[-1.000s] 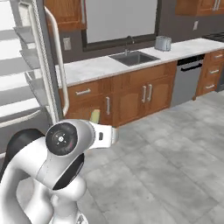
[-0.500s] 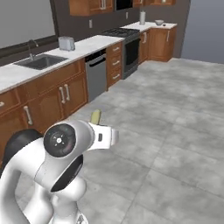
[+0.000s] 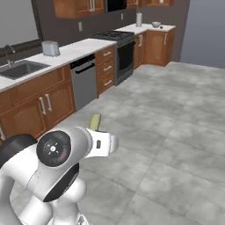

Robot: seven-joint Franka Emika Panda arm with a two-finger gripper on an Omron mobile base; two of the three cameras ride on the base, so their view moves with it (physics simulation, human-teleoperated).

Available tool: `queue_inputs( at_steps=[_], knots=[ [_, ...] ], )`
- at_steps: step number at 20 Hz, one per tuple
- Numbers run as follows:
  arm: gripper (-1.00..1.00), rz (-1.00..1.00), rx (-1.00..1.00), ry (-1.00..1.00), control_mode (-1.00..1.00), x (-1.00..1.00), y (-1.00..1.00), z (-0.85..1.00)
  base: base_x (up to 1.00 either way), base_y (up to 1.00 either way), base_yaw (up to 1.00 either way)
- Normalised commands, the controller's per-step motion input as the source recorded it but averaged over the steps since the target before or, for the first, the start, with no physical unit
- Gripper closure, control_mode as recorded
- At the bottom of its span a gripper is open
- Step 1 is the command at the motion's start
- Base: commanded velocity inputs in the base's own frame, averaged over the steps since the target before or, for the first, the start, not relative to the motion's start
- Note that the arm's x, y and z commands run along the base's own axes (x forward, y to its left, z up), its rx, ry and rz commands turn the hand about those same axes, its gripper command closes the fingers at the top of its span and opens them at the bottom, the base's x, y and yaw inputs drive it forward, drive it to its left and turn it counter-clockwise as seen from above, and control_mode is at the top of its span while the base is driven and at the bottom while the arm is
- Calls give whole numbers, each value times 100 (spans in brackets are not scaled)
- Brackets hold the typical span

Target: Pick the egg and butter from the fridge and place them by the bowl for mixing.

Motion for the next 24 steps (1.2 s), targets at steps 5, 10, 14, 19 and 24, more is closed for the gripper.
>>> queue_inputs(
  at_steps=[5,10,14,19,24],
  knots=[
    [100,0,0,0,100,0,0,0,100,-35,18],
    [100,0,0,0,100,0,0,0,100,-3,4],
    [100,0,0,0,100,0,0,0,100,10,0],
    [100,0,0,0,100,0,0,0,100,21,0],
    [100,0,0,0,100,0,0,0,100,24,0]
  ],
)
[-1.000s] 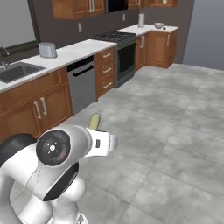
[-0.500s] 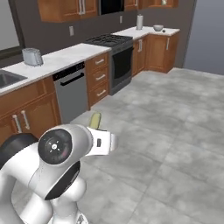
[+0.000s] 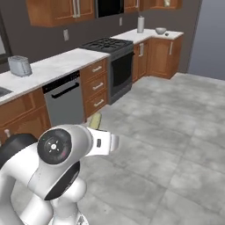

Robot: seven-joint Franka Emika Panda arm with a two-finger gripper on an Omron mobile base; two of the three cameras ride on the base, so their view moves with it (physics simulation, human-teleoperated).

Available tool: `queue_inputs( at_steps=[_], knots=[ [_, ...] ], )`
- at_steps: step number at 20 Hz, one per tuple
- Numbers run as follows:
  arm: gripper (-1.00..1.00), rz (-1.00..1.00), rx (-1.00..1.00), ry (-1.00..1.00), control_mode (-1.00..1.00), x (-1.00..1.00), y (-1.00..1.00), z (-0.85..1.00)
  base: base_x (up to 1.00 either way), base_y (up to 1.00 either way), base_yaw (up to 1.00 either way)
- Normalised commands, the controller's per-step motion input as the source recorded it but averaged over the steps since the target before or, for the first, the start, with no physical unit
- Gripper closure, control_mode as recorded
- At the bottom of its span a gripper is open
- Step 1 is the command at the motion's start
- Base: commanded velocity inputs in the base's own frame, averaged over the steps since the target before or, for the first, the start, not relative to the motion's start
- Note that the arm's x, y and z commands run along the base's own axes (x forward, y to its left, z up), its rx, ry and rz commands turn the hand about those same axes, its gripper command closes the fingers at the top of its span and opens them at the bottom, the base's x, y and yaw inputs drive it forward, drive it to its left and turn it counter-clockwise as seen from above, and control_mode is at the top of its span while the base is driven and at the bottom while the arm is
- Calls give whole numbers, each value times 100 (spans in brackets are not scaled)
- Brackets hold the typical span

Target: Pick the egg and butter from the fridge and place them by the bowl for mixing.

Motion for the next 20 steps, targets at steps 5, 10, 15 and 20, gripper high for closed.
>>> queue_inputs(
  at_steps=[5,10,15,20],
  knots=[
    [100,0,0,0,100,0,0,0,100,11,0],
    [100,0,0,0,100,0,0,0,100,0,0],
    [100,0,0,0,100,0,0,0,100,0,0],
    [100,0,0,0,100,0,0,0,100,8,0]
  ],
)
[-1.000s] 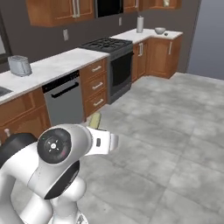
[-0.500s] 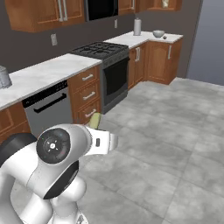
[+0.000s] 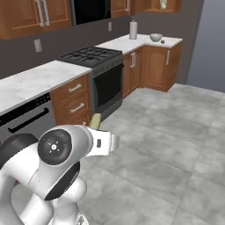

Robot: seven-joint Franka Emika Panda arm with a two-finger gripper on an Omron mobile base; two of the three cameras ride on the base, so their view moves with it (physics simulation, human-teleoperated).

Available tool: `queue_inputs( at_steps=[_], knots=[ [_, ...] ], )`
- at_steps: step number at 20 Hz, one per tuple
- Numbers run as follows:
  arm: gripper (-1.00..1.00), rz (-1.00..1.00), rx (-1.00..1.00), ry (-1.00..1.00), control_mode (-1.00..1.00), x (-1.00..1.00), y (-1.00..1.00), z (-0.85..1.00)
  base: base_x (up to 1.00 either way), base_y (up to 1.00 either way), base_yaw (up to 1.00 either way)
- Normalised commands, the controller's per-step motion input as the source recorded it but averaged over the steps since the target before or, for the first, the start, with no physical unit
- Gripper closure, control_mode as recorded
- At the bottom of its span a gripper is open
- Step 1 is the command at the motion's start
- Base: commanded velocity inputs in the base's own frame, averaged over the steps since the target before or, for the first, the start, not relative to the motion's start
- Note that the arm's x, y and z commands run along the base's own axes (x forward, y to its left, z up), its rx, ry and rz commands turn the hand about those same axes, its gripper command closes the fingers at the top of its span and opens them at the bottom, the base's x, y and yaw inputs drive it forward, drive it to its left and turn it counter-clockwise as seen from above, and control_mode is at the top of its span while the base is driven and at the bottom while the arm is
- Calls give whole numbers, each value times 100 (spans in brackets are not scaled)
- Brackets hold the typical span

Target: Pick the egg and butter from the fridge and place them by the bowl for mixing.

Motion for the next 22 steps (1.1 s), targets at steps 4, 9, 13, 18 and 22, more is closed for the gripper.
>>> queue_inputs(
  at_steps=[4,9,13,18,22],
  knots=[
    [100,0,0,0,100,0,0,0,100,17,0],
    [100,0,0,0,100,0,0,0,100,18,0],
    [100,0,0,0,100,0,0,0,100,22,0],
    [100,0,0,0,100,0,0,0,100,18,0],
    [100,0,0,0,100,0,0,0,100,8,0]
  ],
)
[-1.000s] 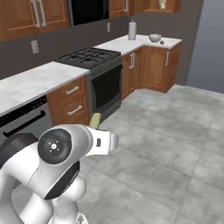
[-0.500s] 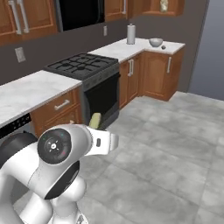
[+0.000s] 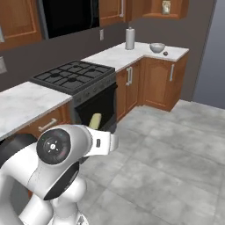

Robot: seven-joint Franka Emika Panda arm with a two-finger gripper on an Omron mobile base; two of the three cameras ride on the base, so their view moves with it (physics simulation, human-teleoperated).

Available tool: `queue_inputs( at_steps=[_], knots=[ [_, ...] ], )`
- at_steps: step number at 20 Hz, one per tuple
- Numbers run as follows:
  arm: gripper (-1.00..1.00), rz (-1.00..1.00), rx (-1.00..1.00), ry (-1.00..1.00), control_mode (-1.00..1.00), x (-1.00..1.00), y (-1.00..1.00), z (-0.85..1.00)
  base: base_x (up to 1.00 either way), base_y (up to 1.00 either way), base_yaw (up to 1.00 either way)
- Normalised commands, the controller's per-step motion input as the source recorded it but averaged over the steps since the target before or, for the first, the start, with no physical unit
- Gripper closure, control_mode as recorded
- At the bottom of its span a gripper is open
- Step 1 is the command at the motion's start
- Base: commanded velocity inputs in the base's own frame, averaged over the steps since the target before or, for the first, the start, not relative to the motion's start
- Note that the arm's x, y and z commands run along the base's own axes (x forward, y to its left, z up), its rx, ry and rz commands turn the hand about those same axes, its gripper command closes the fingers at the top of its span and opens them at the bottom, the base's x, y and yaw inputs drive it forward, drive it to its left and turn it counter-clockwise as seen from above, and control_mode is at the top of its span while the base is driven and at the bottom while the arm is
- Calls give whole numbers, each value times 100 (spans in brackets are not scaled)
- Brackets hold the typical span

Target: Pick the egg and butter from the fridge and place them by the bowl for mixing.

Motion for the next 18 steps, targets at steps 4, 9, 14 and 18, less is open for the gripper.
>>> queue_inputs(
  at_steps=[4,9,14,18],
  knots=[
    [100,0,0,0,100,0,0,0,100,3,4],
    [100,0,0,0,100,0,0,0,100,-8,8],
    [100,0,0,0,100,0,0,0,100,-51,9],
    [100,0,0,0,100,0,0,0,100,-78,6]
  ],
)
